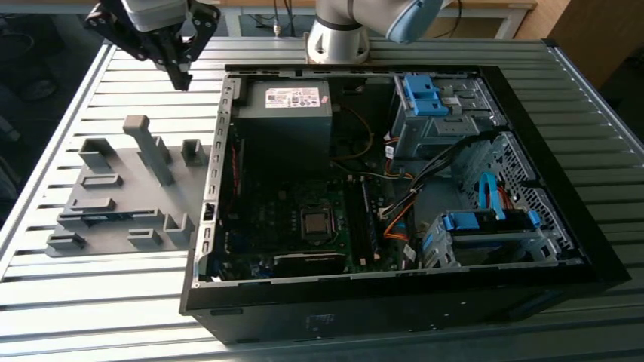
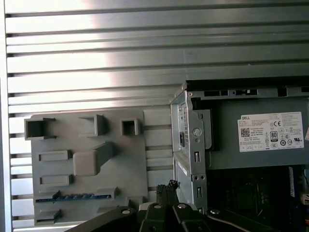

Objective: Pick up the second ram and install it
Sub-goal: 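Reach for the second ram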

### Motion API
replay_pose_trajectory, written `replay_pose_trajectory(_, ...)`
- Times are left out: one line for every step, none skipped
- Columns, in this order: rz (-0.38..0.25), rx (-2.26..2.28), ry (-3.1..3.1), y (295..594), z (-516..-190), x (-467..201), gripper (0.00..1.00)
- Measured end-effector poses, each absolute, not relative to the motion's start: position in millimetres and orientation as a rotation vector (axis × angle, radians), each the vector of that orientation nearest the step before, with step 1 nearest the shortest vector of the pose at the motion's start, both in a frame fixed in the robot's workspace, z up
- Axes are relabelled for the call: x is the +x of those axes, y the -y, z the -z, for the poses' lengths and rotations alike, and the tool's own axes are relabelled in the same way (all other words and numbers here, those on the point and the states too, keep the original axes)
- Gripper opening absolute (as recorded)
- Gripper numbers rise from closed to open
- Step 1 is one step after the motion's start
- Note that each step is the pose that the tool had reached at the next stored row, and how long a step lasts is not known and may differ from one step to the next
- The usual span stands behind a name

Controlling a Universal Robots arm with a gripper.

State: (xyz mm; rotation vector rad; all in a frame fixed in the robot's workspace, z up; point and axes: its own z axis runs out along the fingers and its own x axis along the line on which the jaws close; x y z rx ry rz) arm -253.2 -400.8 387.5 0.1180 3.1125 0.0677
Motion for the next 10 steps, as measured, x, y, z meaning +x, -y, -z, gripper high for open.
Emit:
replay_pose_trajectory(-0.068, 0.118, -3.112, 400.8, -387.5, -253.4, 0.11)
replay_pose_trajectory(-0.068, 0.118, -3.113, 400.8, -387.5, -253.7, 0.11)
replay_pose_trajectory(-0.068, 0.118, -3.112, 400.8, -387.4, -253.9, 0.11)
replay_pose_trajectory(-0.068, 0.118, -3.112, 400.8, -387.4, -254.1, 0.11)
replay_pose_trajectory(-0.068, 0.118, -3.112, 400.8, -387.4, -254.4, 0.11)
replay_pose_trajectory(-0.068, 0.118, -3.112, 400.9, -387.4, -254.6, 0.11)
replay_pose_trajectory(-0.068, 0.118, -3.112, 400.9, -387.4, -254.9, 0.11)
replay_pose_trajectory(-0.068, 0.118, -3.112, 400.8, -387.4, -255.1, 0.11)
replay_pose_trajectory(-0.068, 0.118, -3.112, 400.8, -387.4, -255.4, 0.11)
replay_pose_trajectory(-0.068, 0.118, -3.113, 400.8, -387.4, -255.6, 0.11)
